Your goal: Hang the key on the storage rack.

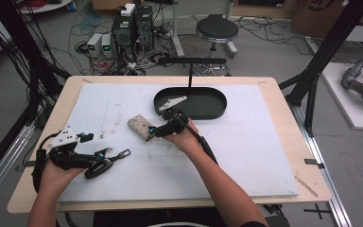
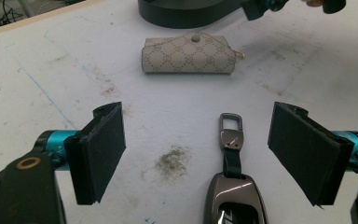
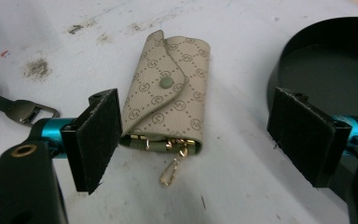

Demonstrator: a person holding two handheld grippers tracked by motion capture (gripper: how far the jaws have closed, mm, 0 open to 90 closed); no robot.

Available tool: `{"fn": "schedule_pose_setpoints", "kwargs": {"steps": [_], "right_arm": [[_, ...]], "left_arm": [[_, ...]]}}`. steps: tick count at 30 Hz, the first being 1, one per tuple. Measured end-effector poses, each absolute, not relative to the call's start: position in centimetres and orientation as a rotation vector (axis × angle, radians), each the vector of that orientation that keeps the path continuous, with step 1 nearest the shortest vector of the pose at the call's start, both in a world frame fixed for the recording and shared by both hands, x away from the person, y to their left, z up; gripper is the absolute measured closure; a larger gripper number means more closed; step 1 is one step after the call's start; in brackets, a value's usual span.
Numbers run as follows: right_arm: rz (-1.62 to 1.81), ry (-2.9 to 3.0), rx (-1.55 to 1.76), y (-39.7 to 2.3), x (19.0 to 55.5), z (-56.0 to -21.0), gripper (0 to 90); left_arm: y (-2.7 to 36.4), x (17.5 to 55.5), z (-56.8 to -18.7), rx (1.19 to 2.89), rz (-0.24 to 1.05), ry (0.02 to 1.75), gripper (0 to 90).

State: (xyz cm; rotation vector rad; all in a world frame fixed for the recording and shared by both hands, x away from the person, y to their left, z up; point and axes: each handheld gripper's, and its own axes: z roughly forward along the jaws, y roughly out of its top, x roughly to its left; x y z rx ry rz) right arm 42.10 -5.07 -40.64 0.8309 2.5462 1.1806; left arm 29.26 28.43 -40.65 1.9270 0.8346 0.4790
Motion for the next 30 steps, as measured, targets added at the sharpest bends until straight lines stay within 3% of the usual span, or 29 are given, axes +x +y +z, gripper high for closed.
{"fn": "schedule_pose_setpoints", "kwargs": {"steps": [26, 30], "right_arm": [[0.994, 2.610, 0.825, -0.2, 42.0, -45.0, 17.4], [0.994, 2.608, 0.830, -0.3, 42.0, -44.9, 21.5]], "left_arm": [[28.3, 29.3, -40.8, 1.934, 0.472, 0.827, 18.9], [28.2, 29.3, -40.8, 1.936, 0.471, 0.828, 18.9]]}}
